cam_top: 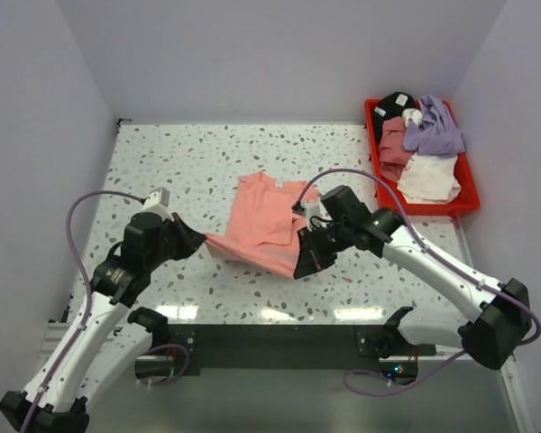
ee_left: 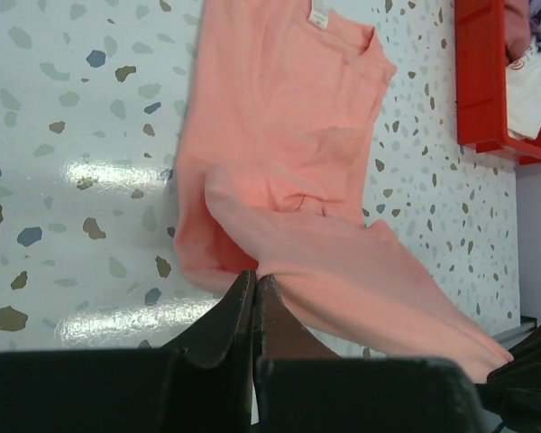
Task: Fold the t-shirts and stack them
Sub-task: Fold the tshirt
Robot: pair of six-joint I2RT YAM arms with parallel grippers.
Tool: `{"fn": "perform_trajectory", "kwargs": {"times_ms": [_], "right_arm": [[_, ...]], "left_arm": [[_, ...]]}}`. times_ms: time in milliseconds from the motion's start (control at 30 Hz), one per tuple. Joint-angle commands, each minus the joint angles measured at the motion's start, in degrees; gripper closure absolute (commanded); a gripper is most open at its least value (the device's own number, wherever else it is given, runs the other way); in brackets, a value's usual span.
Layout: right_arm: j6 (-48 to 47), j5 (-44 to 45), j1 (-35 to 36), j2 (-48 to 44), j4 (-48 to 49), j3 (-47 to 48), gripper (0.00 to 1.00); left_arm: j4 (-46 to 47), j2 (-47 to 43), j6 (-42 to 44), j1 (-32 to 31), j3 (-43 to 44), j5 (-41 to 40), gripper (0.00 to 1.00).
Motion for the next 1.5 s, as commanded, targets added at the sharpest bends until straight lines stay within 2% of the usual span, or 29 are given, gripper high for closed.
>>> {"fn": "perform_trajectory", "kwargs": {"times_ms": [0,67,167,500,767,933,1200,1467], "right_arm": [[-0.9,-11.8,0.3,-3.8,-8.0,1.7,1.0],[0.0,-17.2,0.4,-4.8,-6.7,0.4,1.0],[1.0,-19.1,0.4,-6.5,-6.0,0.2,1.0],[6.0,-17.7,-0.1,-7.5,1.0,-3.8,1.0],[7.1,-21.3,-5.1,-6.5,5.9,-8.1,1.0],[5.4,-21.3,-8.6,-4.3,6.1,-7.8,1.0],[1.9,-14.5,-14.8,-1.0,4.2,-4.5,1.0],[2.4,-11.9,-19.6,3.4,6.3,-2.3,1.0]], "left_arm": [[-4.0,-2.9,-0.3,0.5,4.7,-5.0,1.0],[-5.3,-3.7,-0.4,0.5,5.9,-5.3,1.0],[-6.4,-4.8,0.0,0.5,8.2,-6.1,1.0],[-4.3,-2.4,-0.9,0.5,10.1,-10.3,1.0],[0.5,2.6,-2.1,0.5,9.4,-11.6,1.0],[5.8,7.0,-2.0,0.5,9.5,-10.7,1.0],[13.7,17.7,-1.0,0.5,11.9,-10.1,1.0],[17.7,27.3,0.2,0.5,16.0,-12.0,1.0]]}}
